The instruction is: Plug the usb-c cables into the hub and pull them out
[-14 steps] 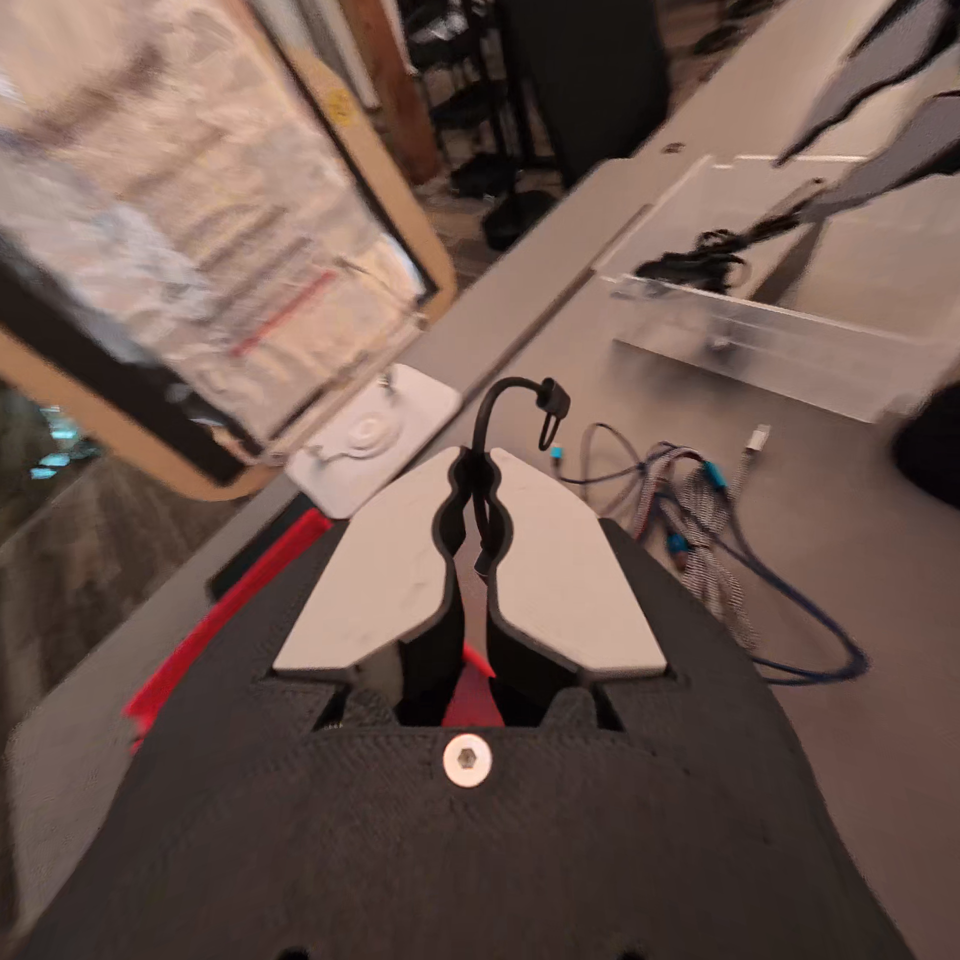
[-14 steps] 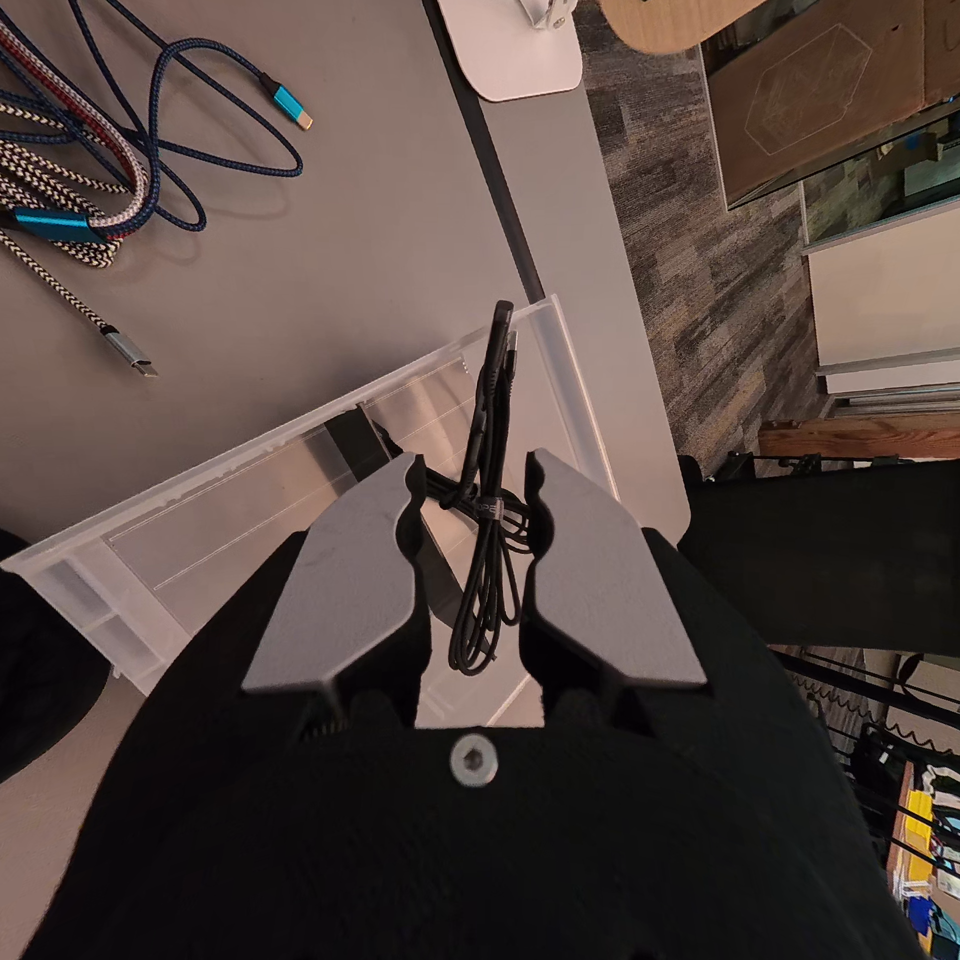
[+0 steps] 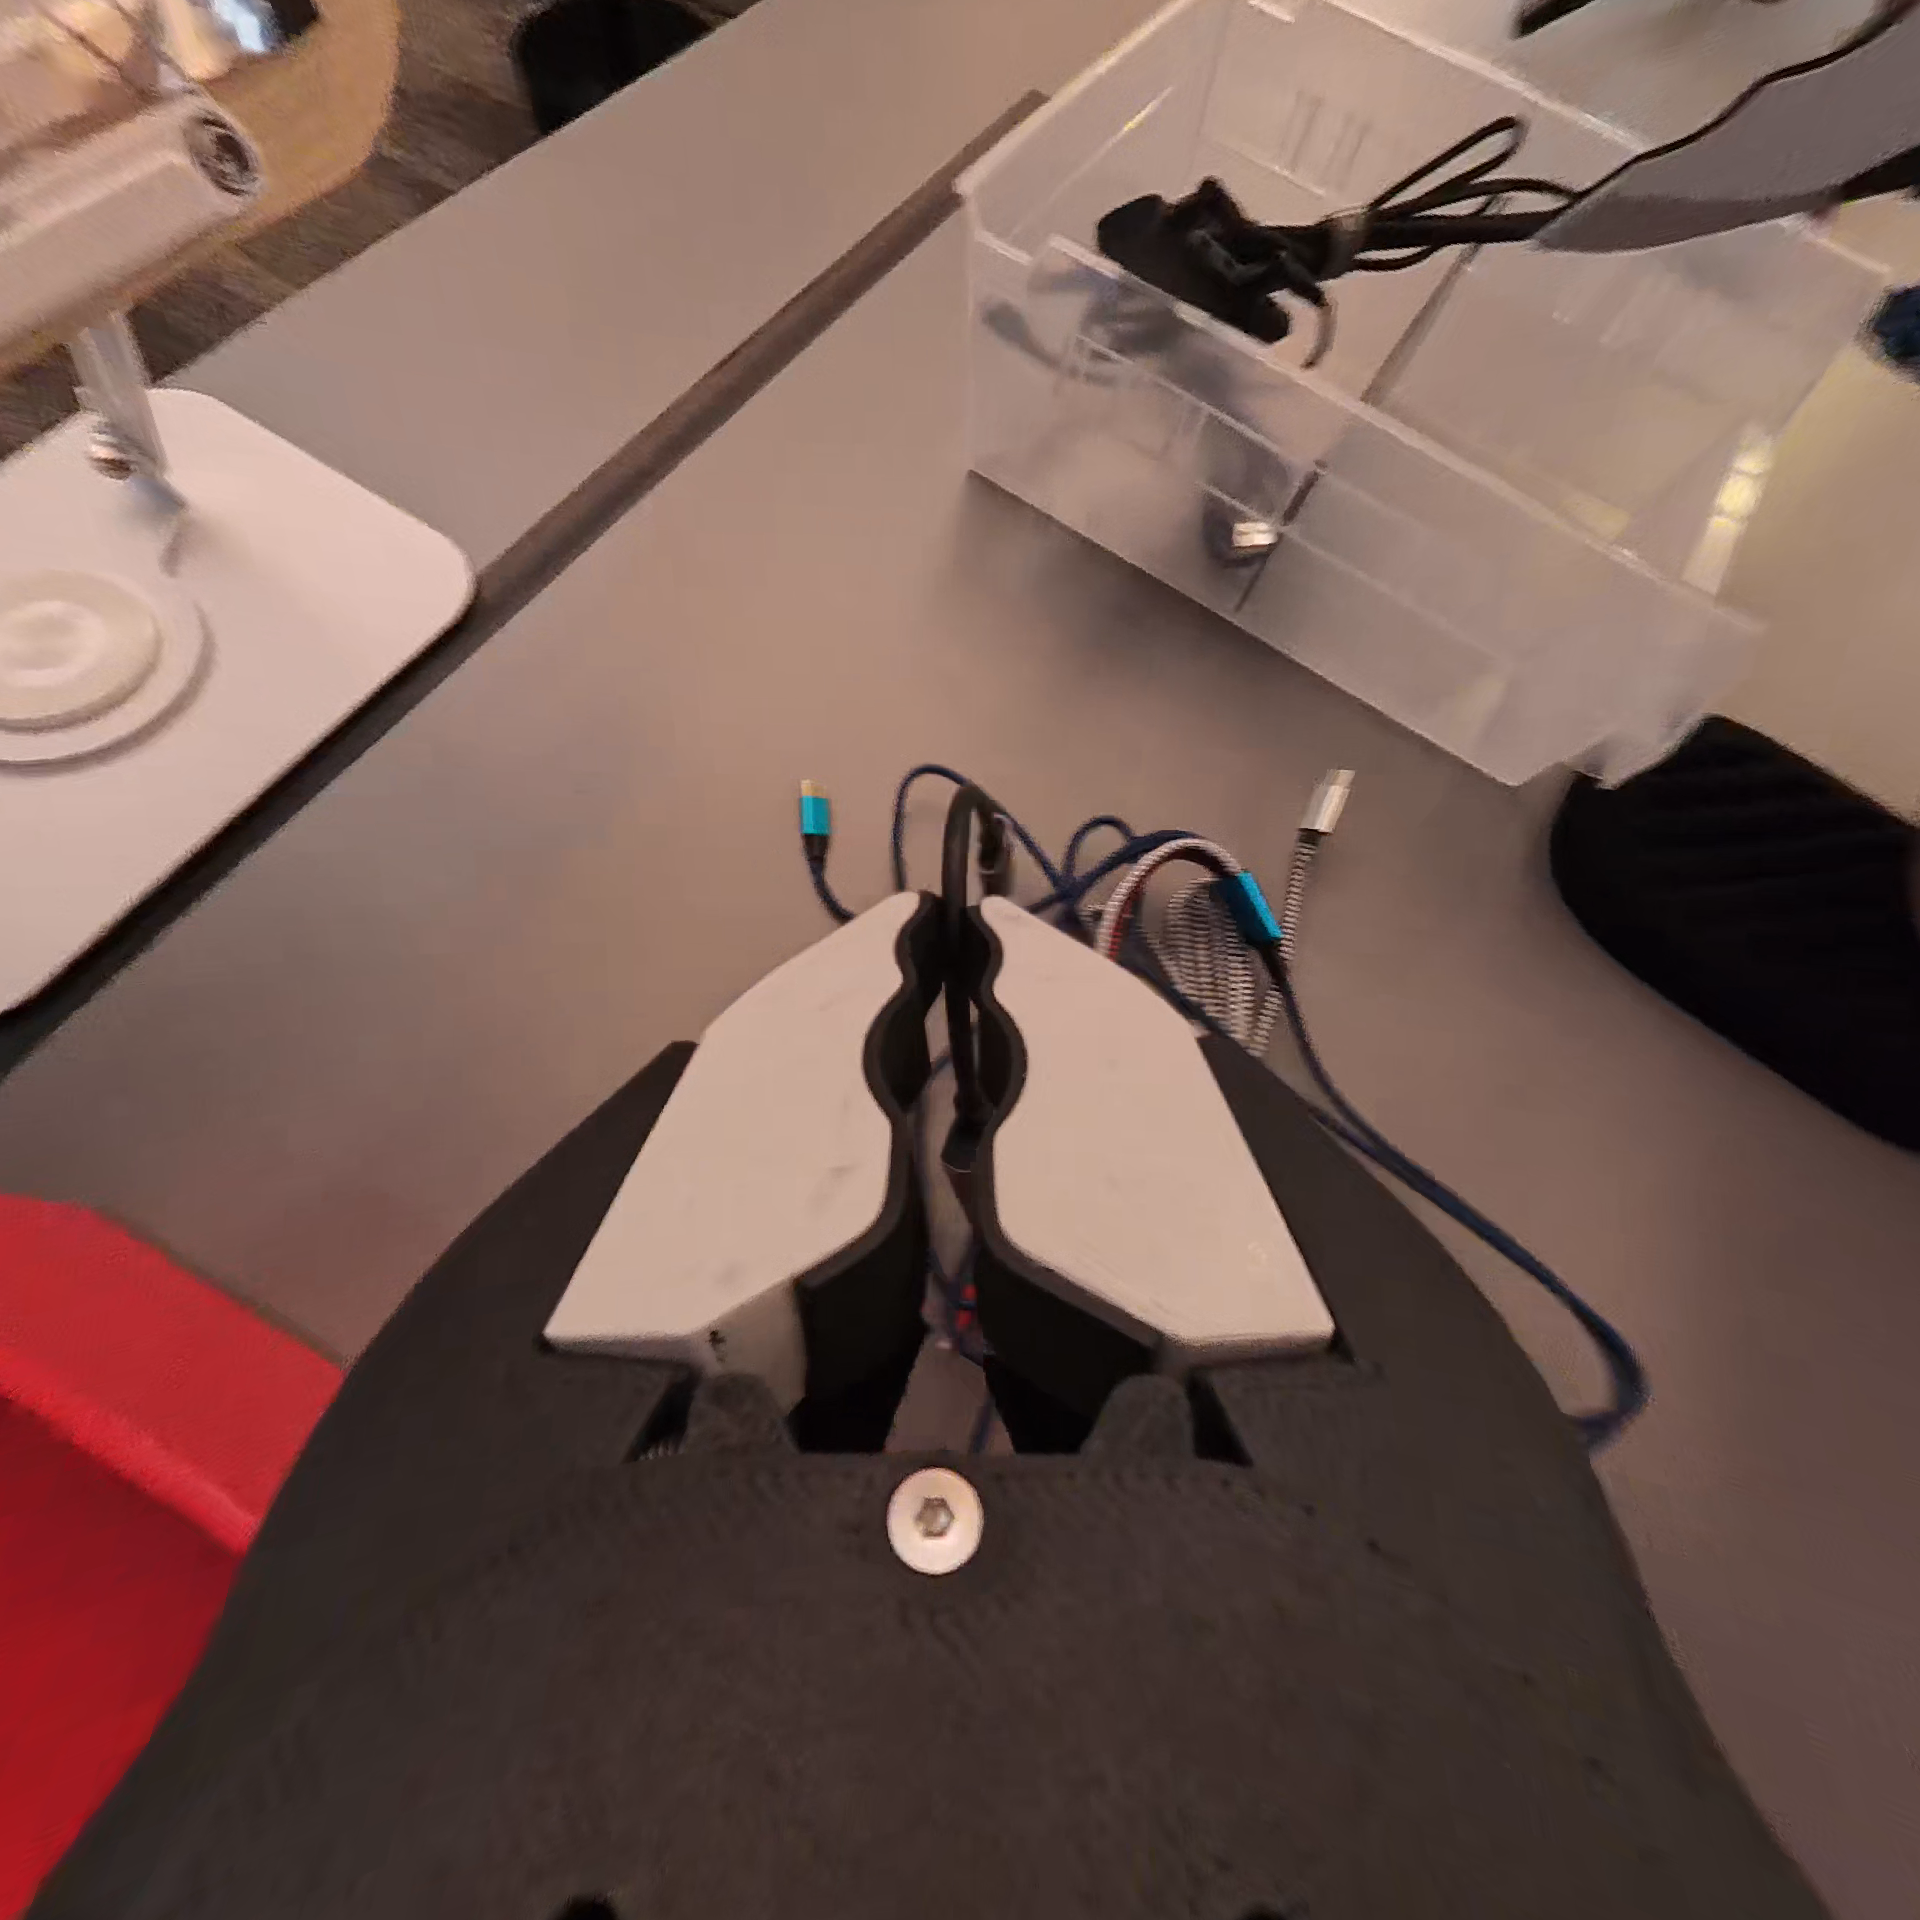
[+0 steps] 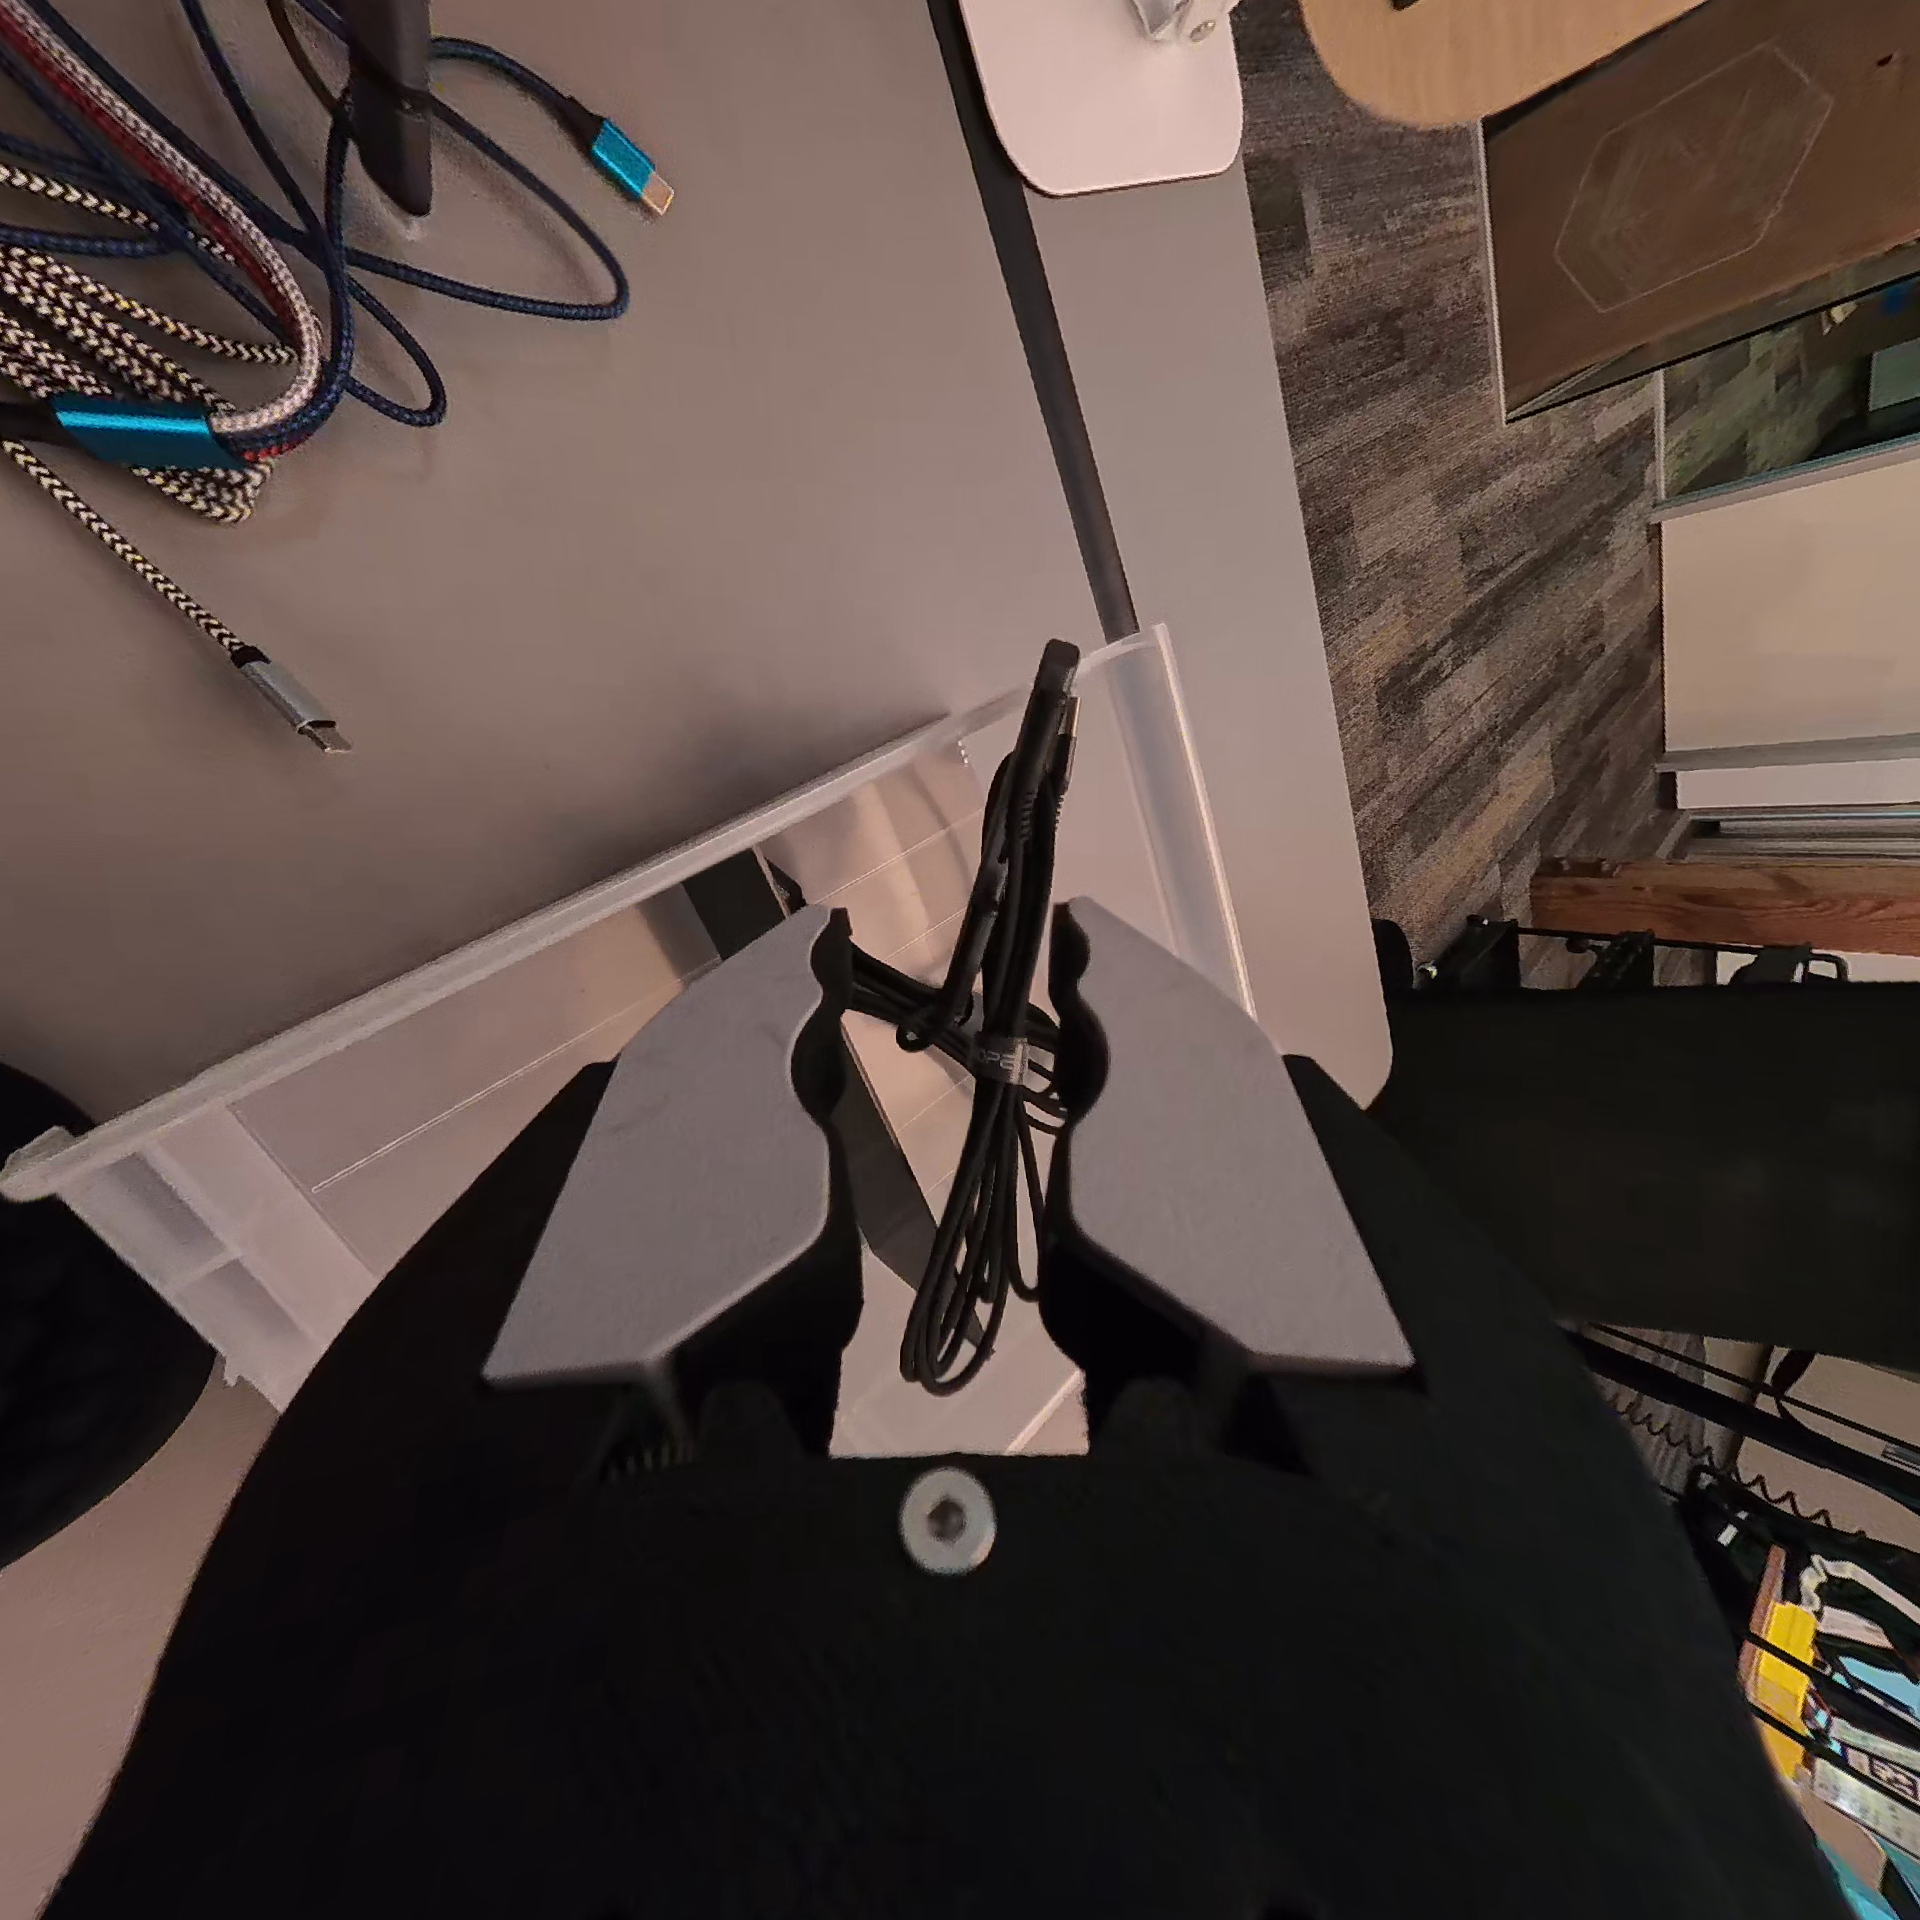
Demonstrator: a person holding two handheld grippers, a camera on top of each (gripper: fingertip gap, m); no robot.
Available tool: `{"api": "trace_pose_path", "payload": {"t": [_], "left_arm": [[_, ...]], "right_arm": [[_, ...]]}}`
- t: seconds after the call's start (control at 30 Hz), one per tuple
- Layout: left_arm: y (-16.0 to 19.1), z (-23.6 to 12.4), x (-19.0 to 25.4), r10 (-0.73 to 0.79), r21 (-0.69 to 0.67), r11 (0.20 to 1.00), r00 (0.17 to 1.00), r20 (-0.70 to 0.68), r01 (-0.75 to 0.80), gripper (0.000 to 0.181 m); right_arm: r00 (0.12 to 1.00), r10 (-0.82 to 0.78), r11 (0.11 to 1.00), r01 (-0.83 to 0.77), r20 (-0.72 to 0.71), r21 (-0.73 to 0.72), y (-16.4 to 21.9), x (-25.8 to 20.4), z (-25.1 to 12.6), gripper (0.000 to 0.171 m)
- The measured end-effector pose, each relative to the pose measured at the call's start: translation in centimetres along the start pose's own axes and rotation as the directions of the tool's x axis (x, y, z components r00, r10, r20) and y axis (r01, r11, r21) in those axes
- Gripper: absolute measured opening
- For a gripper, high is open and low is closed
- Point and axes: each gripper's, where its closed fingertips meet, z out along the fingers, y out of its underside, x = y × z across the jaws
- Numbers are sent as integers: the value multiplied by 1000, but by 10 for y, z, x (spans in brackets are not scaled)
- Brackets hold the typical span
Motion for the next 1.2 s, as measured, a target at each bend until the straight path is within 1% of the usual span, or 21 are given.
{"api": "trace_pose_path", "payload": {"t": [0.03,0.13,0.2,0.27,0.33,0.37,0.43,0.47,0.5,0.57,0.63,0.7,0.73,0.8,0.83,0.9,0.97,1.0,1.07,1.17,1.2], "left_arm": [[2,2,-7,19,-12,1000,998,62,-18,3],[15,8,-34,149,-141,983,950,275,-113,4],[21,9,-47,266,-237,954,883,387,-184,4],[25,10,-55,336,-298,931,818,467,-212,5],[27,11,-59,364,-331,919,786,500,-214,6],[27,12,-58,357,-328,921,788,502,-209,9],[29,17,-53,315,-309,933,830,460,-182,29],[29,18,-52,287,-296,941,848,445,-163,36],[28,18,-51,262,-280,949,861,435,-147,41],[24,15,-50,229,-245,960,883,410,-135,41],[13,0,-54,201,-196,972,887,416,-128,42],[0,-33,-64,171,-147,982,883,438,-118,46],[-6,-59,-75,148,-117,988,867,476,-105,49],[-8,-123,-109,43,-37,999,808,588,-26,54],[2,-154,-125,-30,-7,999,782,622,44,57],[46,-197,-151,-205,16,968,744,636,252,62],[99,-219,-175,-353,-15,883,686,636,468,66],[122,-225,-185,-400,-37,838,659,637,545,70],[158,-223,-192,-486,-84,749,632,604,657,63],[197,-210,-194,-549,-195,643,623,557,741,56],[208,-206,-194,-560,-234,607,618,552,759,42]], "right_arm": [[1000,-3,1000,3,3,-3,-1,-1,2,38],[1000,-15,1000,15,10,-16,-2,-2,6,38],[1000,-20,1000,21,18,-19,-4,-4,8,38],[999,-25,1000,25,25,-14,-6,-7,9,38],[999,-24,1000,24,26,-19,-6,-7,10,38],[999,-24,999,24,26,-23,-5,-7,11,38],[999,-25,999,25,28,-30,-4,-7,12,38],[999,-24,999,25,31,-32,-4,-7,13,38],[999,-24,999,25,32,-33,-4,-7,14,38],[999,-24,999,25,35,-35,-3,-8,15,38],[999,-22,999,23,37,-36,-2,-8,15,38],[999,-16,999,17,33,-34,-1,-7,15,38],[999,-14,999,15,33,-35,0,-7,14,38],[1000,-7,999,8,29,-32,2,-5,13,38],[1000,-4,1000,5,27,-27,2,-5,12,38],[1000,0,1000,0,28,-19,2,-4,12,38],[1000,-1,1000,1,30,-24,2,-4,13,38],[999,-3,1000,4,32,-30,3,-4,14,38],[999,-8,999,10,36,-44,3,-6,16,38],[999,-13,999,15,42,-49,2,-9,16,38],[999,-13,999,15,43,-48,2,-10,16,38]]}}
